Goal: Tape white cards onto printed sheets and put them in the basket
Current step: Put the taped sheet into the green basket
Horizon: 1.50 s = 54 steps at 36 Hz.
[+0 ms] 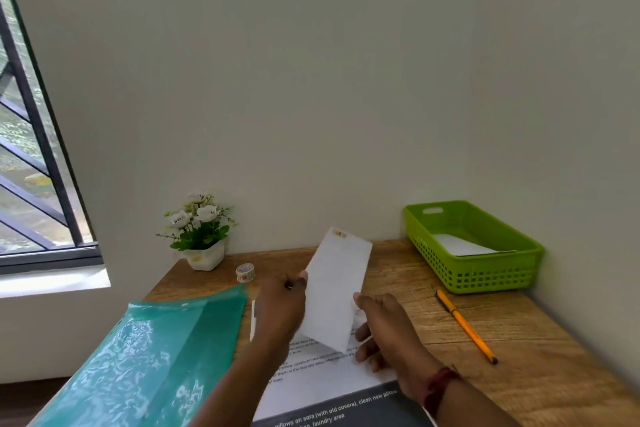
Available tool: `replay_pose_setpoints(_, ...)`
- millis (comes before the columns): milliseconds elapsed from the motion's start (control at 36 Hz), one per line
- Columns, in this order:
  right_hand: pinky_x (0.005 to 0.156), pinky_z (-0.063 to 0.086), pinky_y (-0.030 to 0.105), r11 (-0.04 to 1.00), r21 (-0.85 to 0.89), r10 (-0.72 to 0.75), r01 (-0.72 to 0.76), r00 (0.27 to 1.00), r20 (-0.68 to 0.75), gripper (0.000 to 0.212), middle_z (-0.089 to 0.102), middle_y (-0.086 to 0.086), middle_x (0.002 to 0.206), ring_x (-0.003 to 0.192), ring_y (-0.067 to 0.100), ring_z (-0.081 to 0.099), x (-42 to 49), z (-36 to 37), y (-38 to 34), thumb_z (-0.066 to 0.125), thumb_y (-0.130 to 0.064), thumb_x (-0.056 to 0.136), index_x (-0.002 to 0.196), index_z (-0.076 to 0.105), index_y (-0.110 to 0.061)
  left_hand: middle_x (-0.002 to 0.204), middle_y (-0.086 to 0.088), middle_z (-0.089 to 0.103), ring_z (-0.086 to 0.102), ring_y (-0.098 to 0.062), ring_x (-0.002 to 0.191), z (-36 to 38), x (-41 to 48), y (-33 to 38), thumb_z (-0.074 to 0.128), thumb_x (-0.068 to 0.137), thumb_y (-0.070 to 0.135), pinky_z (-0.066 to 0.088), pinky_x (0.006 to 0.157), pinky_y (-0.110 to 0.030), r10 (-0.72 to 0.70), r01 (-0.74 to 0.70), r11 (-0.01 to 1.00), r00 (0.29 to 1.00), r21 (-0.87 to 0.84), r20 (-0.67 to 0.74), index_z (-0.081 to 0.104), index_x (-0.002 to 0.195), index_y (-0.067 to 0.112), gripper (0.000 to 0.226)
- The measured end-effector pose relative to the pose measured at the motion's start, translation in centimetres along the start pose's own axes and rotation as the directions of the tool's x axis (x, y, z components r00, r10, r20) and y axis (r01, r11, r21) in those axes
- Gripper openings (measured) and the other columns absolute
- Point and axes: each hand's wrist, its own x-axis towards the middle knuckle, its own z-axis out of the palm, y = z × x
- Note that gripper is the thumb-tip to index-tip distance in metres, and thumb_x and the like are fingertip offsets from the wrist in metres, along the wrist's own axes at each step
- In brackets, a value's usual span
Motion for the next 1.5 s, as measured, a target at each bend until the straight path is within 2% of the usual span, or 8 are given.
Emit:
replay_pose_setpoints(111, 0.039, 0.031, 0.021, 0.995, 0.072, 0.063, -0.065, 0.998, 0.019, 0.034, 0.060, 0.014, 0.071, 0.039, 0.020, 0.050, -0.6, 0.0, -0.3, 0.039, -0.041, 0.101, 0.101, 0.055, -0.011, 0.081, -0.001, 0.065, 0.062, -0.013, 0.069, 2.4, -1.8, 0.9, 0.047, 0.102, 0.034, 0.042, 0.052, -0.024, 0.043, -0.045, 0.999, 0.992, -0.013, -0.117, 0.060, 0.095, 0.016, 0.023)
replay_pose_setpoints(250, 0.040, 0.034, 0.022, 0.988, -0.072, -0.147, 0.135, 0.965, -0.216, 0.037, 0.063, 0.010, 0.071, 0.048, 0.021, 0.055, -0.1, -1.3, -0.6, 0.038, -0.032, 0.102, 0.084, 0.062, -0.011, 0.083, 0.010, 0.058, 0.055, -0.001, 0.066, 5.0, -3.4, 2.0, 0.045, 0.102, 0.035, 0.036, 0.049, -0.014, 0.118, -0.121, 0.993, 0.979, -0.007, -0.164, 0.054, 0.095, 0.024, 0.016)
replay_pose_setpoints(389, 0.051, 0.029, 0.028, 0.791, -0.514, -0.544, 0.331, 0.765, -0.344, 0.047, 0.050, -0.004, 0.058, 0.062, 0.019, 0.051, 1.4, -4.9, -1.7, 0.044, -0.028, 0.101, 0.054, 0.044, -0.020, 0.097, 0.005, 0.070, 0.065, -0.007, 0.078, 7.2, -3.7, 3.8, 0.054, 0.099, 0.037, 0.057, 0.062, -0.026, 0.145, -0.149, 0.978, 0.989, -0.143, -0.038, 0.065, 0.102, 0.023, 0.018)
replay_pose_setpoints(556, 0.056, 0.029, 0.032, 0.672, -0.694, -0.640, 0.259, 0.675, -0.368, 0.046, 0.061, 0.006, 0.064, 0.064, 0.024, 0.056, 3.3, -11.5, -4.4, 0.048, -0.035, 0.099, 0.057, 0.052, -0.016, 0.084, 0.011, 0.070, 0.070, -0.006, 0.079, 9.5, -4.2, 7.1, 0.077, 0.084, 0.028, 0.061, 0.076, -0.036, 0.266, -0.209, 0.940, 0.944, -0.271, 0.195, 0.062, 0.100, 0.034, 0.023)
replay_pose_setpoints(806, 0.063, 0.044, 0.032, 0.680, -0.728, -0.526, 0.082, 0.747, -0.407, 0.040, 0.066, 0.013, 0.081, 0.081, 0.034, 0.063, 6.5, -19.0, -7.4, 0.052, -0.040, 0.093, 0.068, 0.061, -0.011, 0.099, 0.004, 0.074, 0.070, -0.014, 0.094, 15.0, -3.0, 10.8, 0.094, 0.033, 0.034, 0.060, 0.081, -0.041, 0.312, -0.222, 0.941, 0.862, -0.256, 0.400, 0.066, 0.110, 0.022, 0.083)
replay_pose_setpoints(1028, 0.067, 0.041, 0.030, 0.624, -0.779, -0.411, -0.064, 0.821, -0.397, 0.028, 0.066, 0.014, 0.096, 0.089, 0.033, 0.062, 8.5, -22.2, -8.4, 0.057, -0.036, 0.090, 0.077, 0.059, -0.012, 0.093, -0.005, 0.072, 0.070, -0.021, 0.089, 19.7, -2.6, 11.4, 0.097, 0.047, 0.017, 0.059, 0.080, -0.045, 0.216, -0.129, 0.958, 0.911, -0.254, 0.352, 0.064, 0.083, 0.013, 0.049)
replay_pose_setpoints(1167, 0.071, 0.044, 0.030, 0.574, -0.810, -0.363, -0.118, 0.851, -0.381, 0.022, 0.065, 0.012, 0.108, 0.098, 0.031, 0.062, 8.9, -22.8, -7.7, 0.058, -0.035, 0.090, 0.093, 0.060, -0.013, 0.115, -0.018, 0.066, 0.065, -0.026, 0.105, 21.1, -3.2, 10.7, 0.090, 0.045, 0.047, 0.054, 0.088, -0.038, 0.269, -0.249, 0.963, 0.917, -0.104, 0.295, 0.055, 0.133, 0.003, 0.104)
replay_pose_setpoints(1500, 0.076, 0.051, 0.032, 0.603, -0.788, -0.345, -0.127, 0.849, -0.401, 0.027, 0.067, 0.010, 0.106, 0.096, 0.030, 0.064, 10.7, -23.6, -7.6, 0.060, -0.044, 0.083, 0.087, 0.060, -0.017, 0.092, 0.000, 0.066, 0.063, -0.011, 0.085, 22.4, -2.2, 9.6, 0.086, 0.062, 0.051, 0.048, 0.073, -0.024, 0.416, -0.429, 0.903, 0.886, 0.023, 0.204, 0.073, 0.101, 0.016, 0.054)
